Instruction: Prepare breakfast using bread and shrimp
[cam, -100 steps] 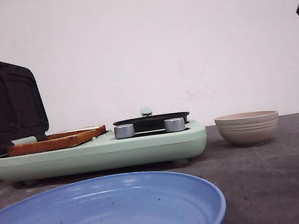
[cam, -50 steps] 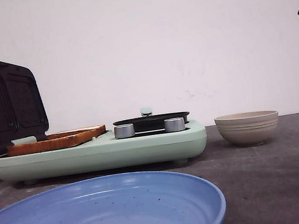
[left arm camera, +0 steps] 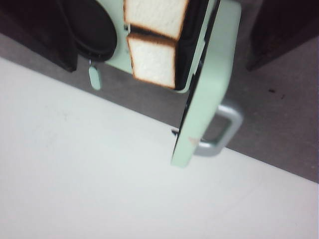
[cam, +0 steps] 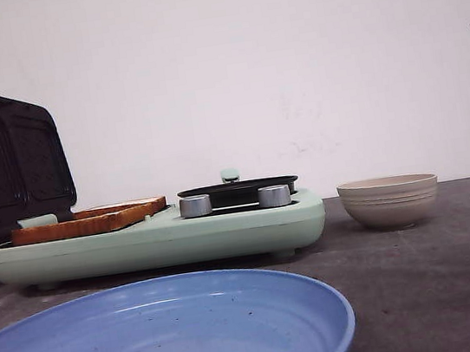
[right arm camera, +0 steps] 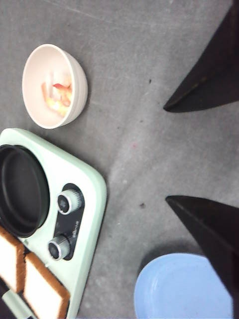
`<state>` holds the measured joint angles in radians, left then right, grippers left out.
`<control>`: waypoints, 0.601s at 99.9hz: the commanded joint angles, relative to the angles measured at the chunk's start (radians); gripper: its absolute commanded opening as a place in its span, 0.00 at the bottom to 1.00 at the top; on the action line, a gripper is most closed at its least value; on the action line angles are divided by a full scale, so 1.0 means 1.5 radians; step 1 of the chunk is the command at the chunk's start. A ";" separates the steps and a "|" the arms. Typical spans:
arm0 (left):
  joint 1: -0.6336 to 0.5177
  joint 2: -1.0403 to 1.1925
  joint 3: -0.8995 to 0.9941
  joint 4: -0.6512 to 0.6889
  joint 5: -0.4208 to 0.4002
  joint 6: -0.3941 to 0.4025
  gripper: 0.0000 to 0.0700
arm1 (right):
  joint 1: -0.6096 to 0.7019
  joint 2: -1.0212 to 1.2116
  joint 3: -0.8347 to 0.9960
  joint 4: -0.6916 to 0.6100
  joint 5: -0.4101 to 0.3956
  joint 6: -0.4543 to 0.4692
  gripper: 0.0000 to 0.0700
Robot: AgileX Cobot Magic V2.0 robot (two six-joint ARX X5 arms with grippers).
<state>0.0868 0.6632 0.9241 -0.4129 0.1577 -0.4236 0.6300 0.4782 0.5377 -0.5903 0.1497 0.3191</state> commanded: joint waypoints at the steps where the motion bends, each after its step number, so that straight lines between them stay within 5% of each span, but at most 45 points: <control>1: 0.042 0.043 0.032 0.011 0.047 -0.025 0.85 | 0.006 0.002 0.002 -0.001 -0.002 0.004 0.45; 31: 0.231 0.264 0.128 0.050 0.267 -0.169 0.85 | 0.006 0.002 0.002 -0.006 -0.002 0.005 0.45; 60: 0.247 0.419 0.138 0.180 0.385 -0.288 0.85 | 0.006 0.002 0.002 -0.006 -0.002 0.006 0.45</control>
<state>0.4530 1.2583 1.1065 -0.1890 0.7143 -0.7815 0.6300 0.4782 0.5377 -0.6041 0.1493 0.3191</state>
